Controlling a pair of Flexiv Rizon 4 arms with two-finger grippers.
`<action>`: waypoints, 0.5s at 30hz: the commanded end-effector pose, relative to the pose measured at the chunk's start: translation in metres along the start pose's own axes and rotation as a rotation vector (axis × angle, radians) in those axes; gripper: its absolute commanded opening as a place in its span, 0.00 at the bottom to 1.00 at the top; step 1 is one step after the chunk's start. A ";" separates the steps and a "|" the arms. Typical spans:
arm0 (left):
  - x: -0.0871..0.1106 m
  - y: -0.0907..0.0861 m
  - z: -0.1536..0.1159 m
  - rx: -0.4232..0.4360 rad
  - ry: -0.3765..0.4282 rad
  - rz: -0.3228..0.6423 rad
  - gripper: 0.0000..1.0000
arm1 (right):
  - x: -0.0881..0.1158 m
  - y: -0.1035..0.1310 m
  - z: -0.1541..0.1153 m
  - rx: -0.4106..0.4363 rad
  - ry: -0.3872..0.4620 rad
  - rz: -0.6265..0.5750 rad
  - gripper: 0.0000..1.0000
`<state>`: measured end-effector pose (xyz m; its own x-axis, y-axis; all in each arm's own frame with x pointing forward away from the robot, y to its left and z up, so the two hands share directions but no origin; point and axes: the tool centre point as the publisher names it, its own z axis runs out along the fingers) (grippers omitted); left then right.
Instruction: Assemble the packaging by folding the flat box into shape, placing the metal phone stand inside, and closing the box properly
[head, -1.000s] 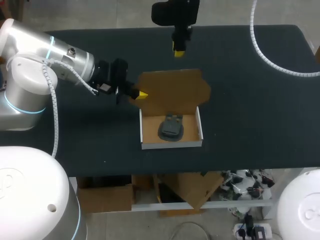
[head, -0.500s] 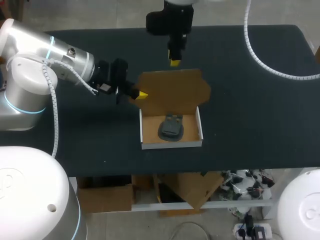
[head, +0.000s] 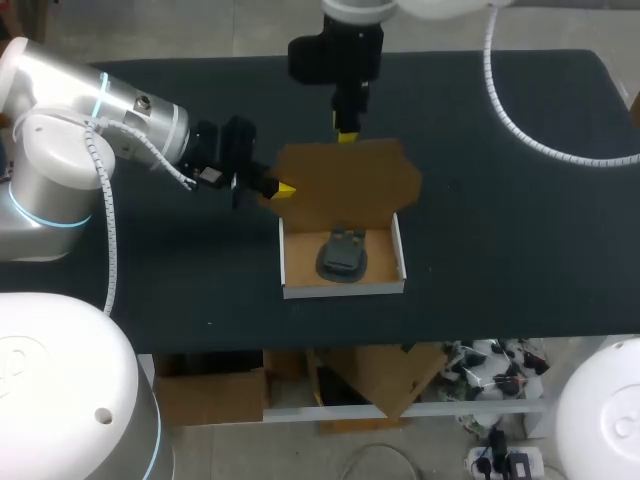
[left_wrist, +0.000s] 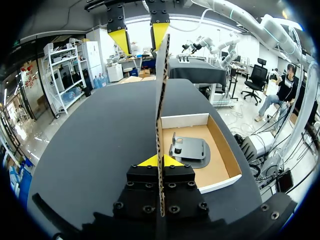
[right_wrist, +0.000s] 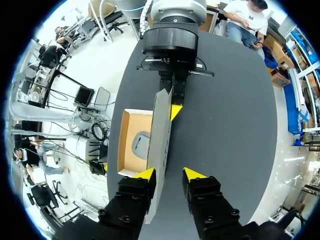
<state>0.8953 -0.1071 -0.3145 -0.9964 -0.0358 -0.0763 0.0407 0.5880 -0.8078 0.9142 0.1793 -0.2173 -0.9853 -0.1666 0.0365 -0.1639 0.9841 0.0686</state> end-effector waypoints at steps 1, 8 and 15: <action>0.000 0.001 0.002 -0.002 0.003 0.000 0.00 | 0.006 0.000 0.000 -0.001 -0.012 -0.001 0.38; 0.000 0.001 0.002 -0.002 0.003 0.000 0.00 | 0.010 0.002 0.001 0.002 -0.013 -0.001 0.42; 0.000 0.001 0.002 -0.002 0.003 0.000 0.00 | 0.014 0.002 0.004 0.004 -0.010 0.002 0.47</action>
<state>0.8949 -0.1072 -0.3146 -0.9965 -0.0350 -0.0761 0.0411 0.5880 -0.8078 0.9028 0.1806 -0.2194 -0.9859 -0.1644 0.0325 -0.1621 0.9847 0.0630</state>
